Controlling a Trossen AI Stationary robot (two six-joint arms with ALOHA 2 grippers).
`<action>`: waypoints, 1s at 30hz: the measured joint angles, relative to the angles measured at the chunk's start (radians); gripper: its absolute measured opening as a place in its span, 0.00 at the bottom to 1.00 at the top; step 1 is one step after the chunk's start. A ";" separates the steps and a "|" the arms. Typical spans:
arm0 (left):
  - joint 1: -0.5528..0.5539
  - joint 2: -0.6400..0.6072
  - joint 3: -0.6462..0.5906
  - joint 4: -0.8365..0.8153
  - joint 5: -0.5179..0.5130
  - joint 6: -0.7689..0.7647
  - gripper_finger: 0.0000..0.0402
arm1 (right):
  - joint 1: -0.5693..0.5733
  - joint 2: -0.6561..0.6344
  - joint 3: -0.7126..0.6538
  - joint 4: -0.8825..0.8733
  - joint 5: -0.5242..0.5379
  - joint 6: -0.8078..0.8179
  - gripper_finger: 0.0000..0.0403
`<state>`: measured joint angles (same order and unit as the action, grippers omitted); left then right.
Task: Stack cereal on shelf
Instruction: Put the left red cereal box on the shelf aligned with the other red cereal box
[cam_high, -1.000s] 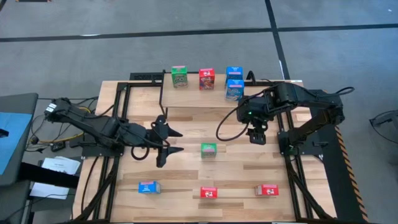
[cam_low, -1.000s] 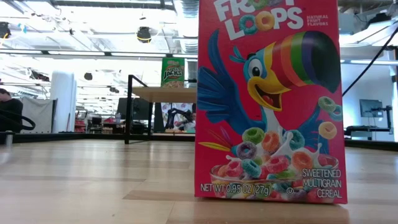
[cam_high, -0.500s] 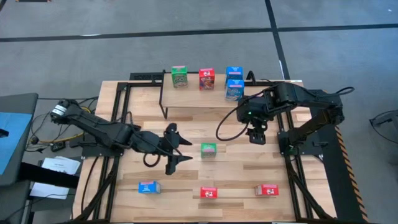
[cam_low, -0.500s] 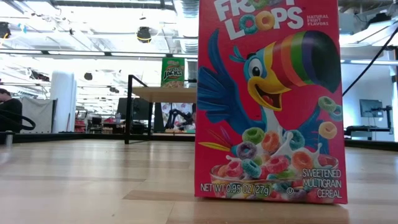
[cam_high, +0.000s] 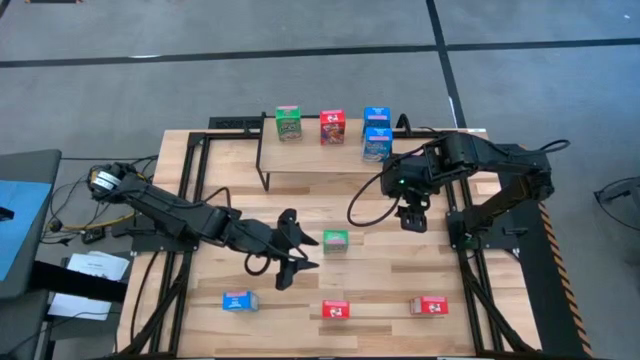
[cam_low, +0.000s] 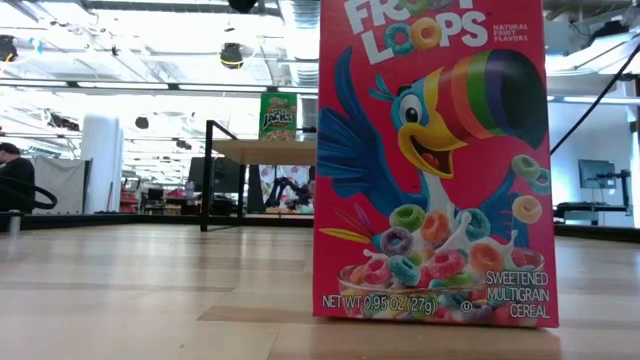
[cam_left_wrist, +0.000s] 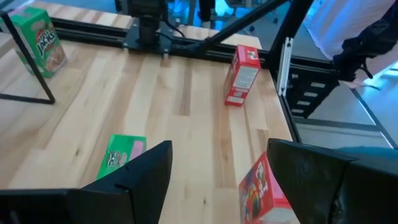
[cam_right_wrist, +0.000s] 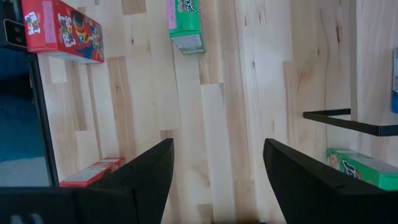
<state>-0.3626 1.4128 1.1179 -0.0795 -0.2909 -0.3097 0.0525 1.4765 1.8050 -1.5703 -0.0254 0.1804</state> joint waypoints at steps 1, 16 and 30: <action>-0.002 0.000 0.000 0.001 -0.001 0.000 0.63 | 0.000 0.000 0.000 0.000 0.000 0.003 0.67; -0.033 0.040 -0.001 0.036 -0.021 0.013 0.63 | 0.000 0.000 0.000 0.000 0.000 0.115 0.67; -0.062 0.076 -0.001 0.038 -0.035 -0.007 0.63 | 0.019 0.000 0.000 0.000 0.011 0.243 0.67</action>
<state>-0.4246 1.4892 1.1174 -0.0415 -0.3254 -0.3164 0.0715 1.4761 1.8050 -1.5703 -0.0148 0.4237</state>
